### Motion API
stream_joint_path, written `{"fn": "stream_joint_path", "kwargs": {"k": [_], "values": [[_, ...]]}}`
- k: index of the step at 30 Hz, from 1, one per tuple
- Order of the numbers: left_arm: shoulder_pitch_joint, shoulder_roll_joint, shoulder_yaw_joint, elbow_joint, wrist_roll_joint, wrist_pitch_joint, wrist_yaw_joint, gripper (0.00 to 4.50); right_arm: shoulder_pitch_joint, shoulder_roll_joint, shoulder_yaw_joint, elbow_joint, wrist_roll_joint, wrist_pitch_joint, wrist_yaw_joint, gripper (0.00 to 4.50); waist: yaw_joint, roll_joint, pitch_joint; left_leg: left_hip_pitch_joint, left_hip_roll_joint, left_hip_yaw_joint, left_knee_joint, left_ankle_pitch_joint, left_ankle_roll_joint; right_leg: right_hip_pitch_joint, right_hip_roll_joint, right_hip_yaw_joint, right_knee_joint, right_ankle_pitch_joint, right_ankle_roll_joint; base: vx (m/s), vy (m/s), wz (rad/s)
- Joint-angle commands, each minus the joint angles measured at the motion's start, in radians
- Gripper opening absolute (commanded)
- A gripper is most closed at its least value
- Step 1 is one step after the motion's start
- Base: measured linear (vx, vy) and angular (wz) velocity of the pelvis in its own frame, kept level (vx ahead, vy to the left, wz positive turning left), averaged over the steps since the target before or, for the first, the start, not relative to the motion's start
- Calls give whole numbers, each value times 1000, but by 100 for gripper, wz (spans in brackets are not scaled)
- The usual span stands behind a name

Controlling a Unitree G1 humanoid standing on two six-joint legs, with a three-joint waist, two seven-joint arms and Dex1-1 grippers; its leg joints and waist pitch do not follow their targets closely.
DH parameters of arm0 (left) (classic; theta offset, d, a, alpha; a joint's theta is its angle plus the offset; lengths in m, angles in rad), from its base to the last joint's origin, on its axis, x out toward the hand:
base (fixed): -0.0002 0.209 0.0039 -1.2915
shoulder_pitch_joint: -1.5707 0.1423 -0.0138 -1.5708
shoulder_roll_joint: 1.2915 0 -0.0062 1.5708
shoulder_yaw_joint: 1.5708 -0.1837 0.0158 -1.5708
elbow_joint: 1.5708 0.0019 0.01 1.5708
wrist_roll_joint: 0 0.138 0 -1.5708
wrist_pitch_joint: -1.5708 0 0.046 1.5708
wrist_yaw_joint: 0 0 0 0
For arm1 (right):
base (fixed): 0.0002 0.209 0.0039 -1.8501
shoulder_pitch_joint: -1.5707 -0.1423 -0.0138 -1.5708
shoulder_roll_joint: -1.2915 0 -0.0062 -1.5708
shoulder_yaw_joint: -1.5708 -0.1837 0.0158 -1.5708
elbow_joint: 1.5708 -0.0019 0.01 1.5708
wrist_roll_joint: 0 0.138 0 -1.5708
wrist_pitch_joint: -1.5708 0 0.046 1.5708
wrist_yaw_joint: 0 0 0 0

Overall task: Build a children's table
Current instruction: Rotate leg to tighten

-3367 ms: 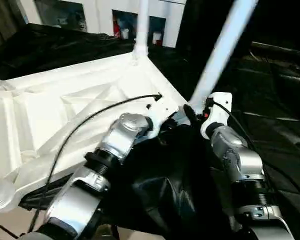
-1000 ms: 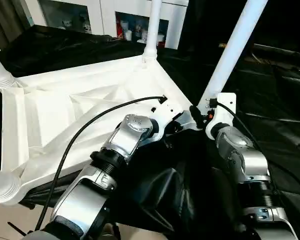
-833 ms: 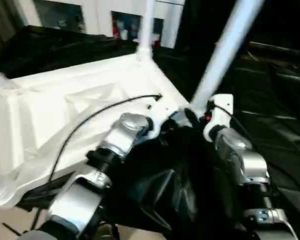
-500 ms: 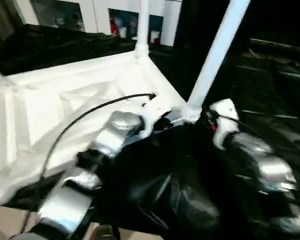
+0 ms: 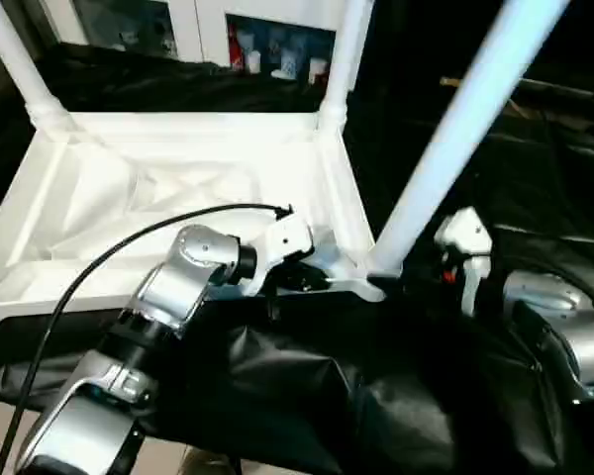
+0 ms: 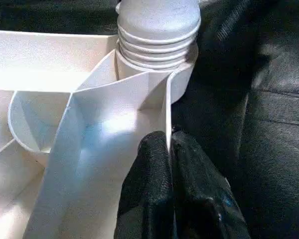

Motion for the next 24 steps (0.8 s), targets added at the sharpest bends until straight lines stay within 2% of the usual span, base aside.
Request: {"fn": "stream_joint_path", "kwargs": {"k": [1,6,13,24], "values": [[17,-12,-6,-25,-57,-4,-43,0,11,-18,12,-22,-8,-6,16,394,-1,-8,-70,43,29,-13,-59,-233,69,37,-2,10,-53,-186,-225,0,0,0],[22,-3,-3,-39,-58,7,-51,0,14,-21,9,-19,-13,-9,20,394,-2,-7,-73,43,29,-14,-58,-225,63,38,-1,10,-50,-177,-222,0,0,0],[28,4,-6,-50,-61,15,-63,0,8,-10,2,-12,3,-5,17,394,-1,-8,-76,42,27,-13,-52,-176,87,42,2,8,-41,-100,-247,0,0,0],[29,6,-7,-55,-62,23,-64,0,5,11,6,0,9,-12,14,282,0,-6,-77,44,27,-13,-50,-182,86,42,2,8,-40,-112,-252,0,0,0]]}}
